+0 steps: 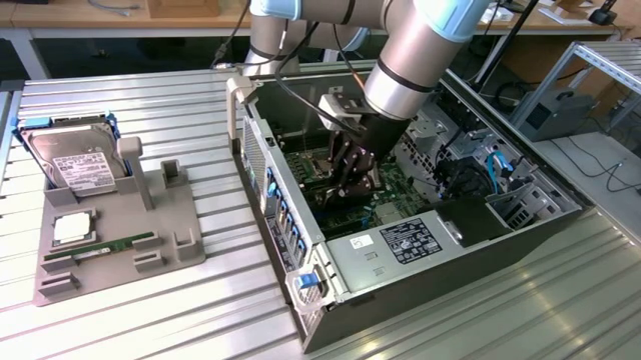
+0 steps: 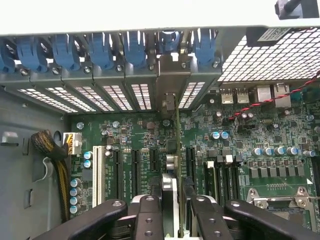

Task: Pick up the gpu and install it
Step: 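Insert the gpu into the slot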

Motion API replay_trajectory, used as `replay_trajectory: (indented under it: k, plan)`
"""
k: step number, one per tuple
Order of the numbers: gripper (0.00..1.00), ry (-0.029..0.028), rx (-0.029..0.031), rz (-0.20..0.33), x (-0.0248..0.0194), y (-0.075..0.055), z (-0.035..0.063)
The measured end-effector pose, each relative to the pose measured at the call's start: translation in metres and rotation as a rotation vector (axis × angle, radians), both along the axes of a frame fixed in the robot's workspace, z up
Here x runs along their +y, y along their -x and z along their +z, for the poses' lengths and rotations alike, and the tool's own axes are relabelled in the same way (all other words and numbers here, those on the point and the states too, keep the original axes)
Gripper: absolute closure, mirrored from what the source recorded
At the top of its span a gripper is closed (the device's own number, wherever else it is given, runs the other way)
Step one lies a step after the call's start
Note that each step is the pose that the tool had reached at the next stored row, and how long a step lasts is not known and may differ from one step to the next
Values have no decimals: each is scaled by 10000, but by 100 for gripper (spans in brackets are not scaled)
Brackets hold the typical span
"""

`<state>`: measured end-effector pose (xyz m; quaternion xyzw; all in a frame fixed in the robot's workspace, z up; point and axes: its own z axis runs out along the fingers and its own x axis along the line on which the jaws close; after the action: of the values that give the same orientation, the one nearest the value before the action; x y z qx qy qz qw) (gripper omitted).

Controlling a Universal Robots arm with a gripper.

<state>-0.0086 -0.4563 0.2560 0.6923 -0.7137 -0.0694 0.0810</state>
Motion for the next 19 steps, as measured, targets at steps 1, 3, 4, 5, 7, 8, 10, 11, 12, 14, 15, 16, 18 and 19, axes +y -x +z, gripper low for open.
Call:
replay_trajectory:
  k: [1,3,4,5,7,8,10,11,12,14,15,16,18,19]
  plan:
    - [72,-2,0,0,0,0,-1]
    - [60,2,2,1,0,0,1]
    - [54,4,2,0,0,0,1]
    - [54,3,2,1,0,0,1]
    - [54,-11,-7,1,-1,0,108]
    - [54,-12,-9,2,0,0,176]
    - [54,-11,-17,2,1,0,350]
    - [54,-12,-22,2,2,0,411]
    - [62,-12,-24,1,4,0,465]
    - [74,-16,-24,1,5,-12,482]
    - [80,-12,-10,1,5,-42,484]
    - [89,-11,37,1,4,-93,484]
    - [89,-12,158,1,2,-214,482]
    - [89,-13,181,2,1,-241,482]
